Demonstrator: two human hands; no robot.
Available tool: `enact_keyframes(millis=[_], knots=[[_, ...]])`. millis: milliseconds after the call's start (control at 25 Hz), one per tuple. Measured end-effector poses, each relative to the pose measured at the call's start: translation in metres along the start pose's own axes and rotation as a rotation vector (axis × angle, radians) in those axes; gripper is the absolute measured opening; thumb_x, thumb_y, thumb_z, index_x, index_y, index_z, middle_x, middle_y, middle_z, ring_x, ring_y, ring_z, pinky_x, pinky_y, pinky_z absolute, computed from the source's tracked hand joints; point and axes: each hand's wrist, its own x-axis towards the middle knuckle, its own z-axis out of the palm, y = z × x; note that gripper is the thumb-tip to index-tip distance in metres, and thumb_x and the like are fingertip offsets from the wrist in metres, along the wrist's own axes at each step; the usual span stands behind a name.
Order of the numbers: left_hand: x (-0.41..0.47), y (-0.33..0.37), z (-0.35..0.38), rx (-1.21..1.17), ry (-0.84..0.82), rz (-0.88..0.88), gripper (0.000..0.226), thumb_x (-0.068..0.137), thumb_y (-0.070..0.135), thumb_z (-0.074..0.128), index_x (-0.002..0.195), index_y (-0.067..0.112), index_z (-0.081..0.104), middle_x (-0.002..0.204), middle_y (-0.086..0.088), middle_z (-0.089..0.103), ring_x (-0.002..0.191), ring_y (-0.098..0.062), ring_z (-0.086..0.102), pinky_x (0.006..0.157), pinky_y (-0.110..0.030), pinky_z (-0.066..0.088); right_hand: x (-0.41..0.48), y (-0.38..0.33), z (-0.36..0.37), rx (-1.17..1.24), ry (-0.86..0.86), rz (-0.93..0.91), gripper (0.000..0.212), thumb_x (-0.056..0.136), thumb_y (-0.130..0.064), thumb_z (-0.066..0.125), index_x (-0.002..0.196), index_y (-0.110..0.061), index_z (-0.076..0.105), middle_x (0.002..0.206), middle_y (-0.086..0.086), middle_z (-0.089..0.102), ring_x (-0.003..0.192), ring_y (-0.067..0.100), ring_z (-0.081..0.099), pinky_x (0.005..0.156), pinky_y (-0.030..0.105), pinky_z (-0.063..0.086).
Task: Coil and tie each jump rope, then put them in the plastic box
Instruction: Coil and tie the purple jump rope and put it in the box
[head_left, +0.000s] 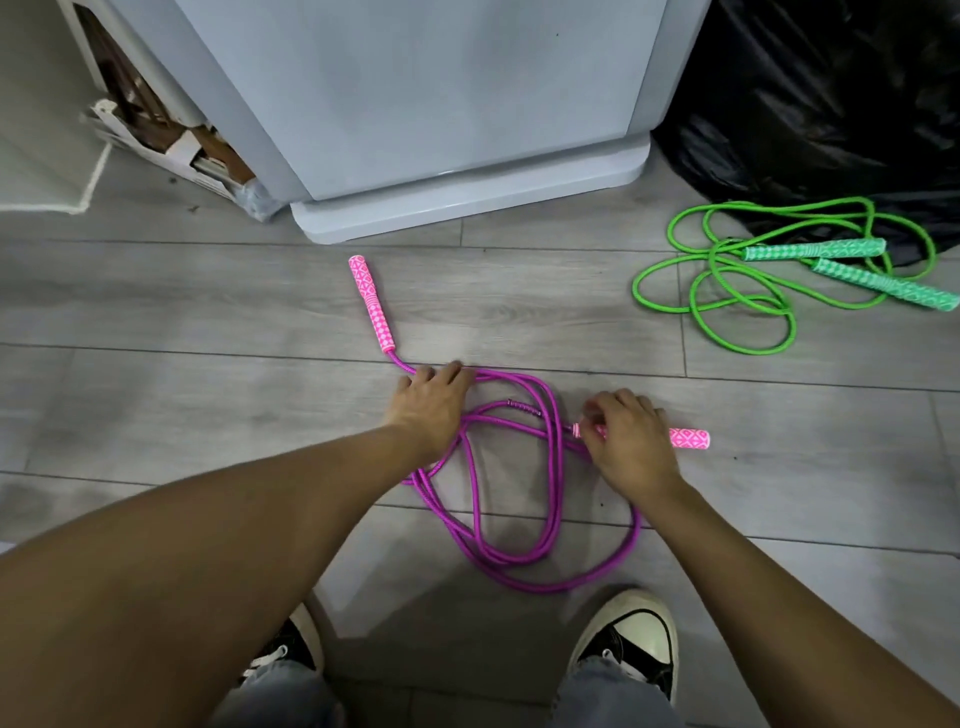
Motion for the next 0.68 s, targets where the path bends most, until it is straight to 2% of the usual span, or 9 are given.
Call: enact_keyframes(millis=[80,200,280,360,480,560,680], knots=[[0.013,-0.004,-0.001,-0.014,-0.039,0.017,0.071,0.095,0.009,0.048,0.156,0.028,0.015,0.163,0.003,0.018,0.14,-0.033,0.032,0.11,-0.05,0.033,0.016,-0.013,0.002,0.089,-0.104,0.034,0.021,0.093,-0.03,0.061,0.103,-0.014,0.068,0.101,0.01,0.067,0.096,0.034,0.061,0.084,0.042,0.045],[0.029,-0.01,0.0,-0.057,-0.095,0.043,0.074,0.09,-0.002,0.053,0.151,0.029,0.026,0.152,-0.003,0.031,0.128,-0.037,0.042,0.099,-0.049,0.046,0.033,-0.022,0.008,0.156,-0.243,0.093,0.023,0.093,-0.037,0.063,0.105,-0.019,0.067,0.103,0.007,0.067,0.098,0.029,0.062,0.089,0.041,0.049],[0.033,-0.016,0.005,-0.09,-0.093,0.014,0.06,0.089,-0.002,0.055,0.141,0.023,0.038,0.135,-0.011,0.046,0.12,-0.037,0.051,0.092,-0.049,0.05,0.038,-0.026,0.014,0.172,-0.321,0.147,0.018,0.088,-0.037,0.069,0.097,-0.021,0.068,0.099,0.004,0.068,0.097,0.028,0.064,0.088,0.039,0.05],[0.031,-0.02,0.012,-0.073,-0.12,0.015,0.039,0.092,0.007,0.055,0.128,0.016,0.045,0.125,-0.013,0.052,0.115,-0.037,0.057,0.09,-0.048,0.051,0.039,-0.032,0.02,0.259,-0.374,0.188,0.012,0.086,-0.033,0.073,0.088,-0.024,0.065,0.09,0.001,0.069,0.092,0.027,0.066,0.083,0.037,0.053],[0.025,-0.034,0.009,-0.06,-0.072,0.01,0.031,0.093,0.015,0.057,0.123,0.01,0.048,0.125,-0.014,0.051,0.117,-0.036,0.053,0.089,-0.047,0.047,0.034,-0.03,0.021,0.381,-0.245,0.268,0.009,0.088,-0.023,0.07,0.088,-0.018,0.063,0.083,0.004,0.067,0.086,0.029,0.066,0.076,0.034,0.051],[0.025,-0.049,-0.005,-0.054,0.061,-0.033,0.028,0.095,0.015,0.051,0.122,0.007,0.044,0.122,-0.017,0.057,0.115,-0.039,0.053,0.089,-0.046,0.043,0.033,-0.015,0.011,0.387,-0.1,0.404,0.009,0.091,-0.02,0.065,0.095,-0.012,0.063,0.093,0.014,0.069,0.092,0.033,0.065,0.077,0.035,0.048],[0.025,-0.07,-0.025,-0.038,0.166,-0.035,0.024,0.097,0.02,0.048,0.117,0.009,0.043,0.109,-0.018,0.065,0.107,-0.038,0.056,0.085,-0.043,0.039,0.03,0.007,0.0,0.308,-0.042,0.6,0.019,0.095,-0.022,0.058,0.107,-0.007,0.06,0.109,0.023,0.067,0.104,0.039,0.063,0.084,0.037,0.047]])
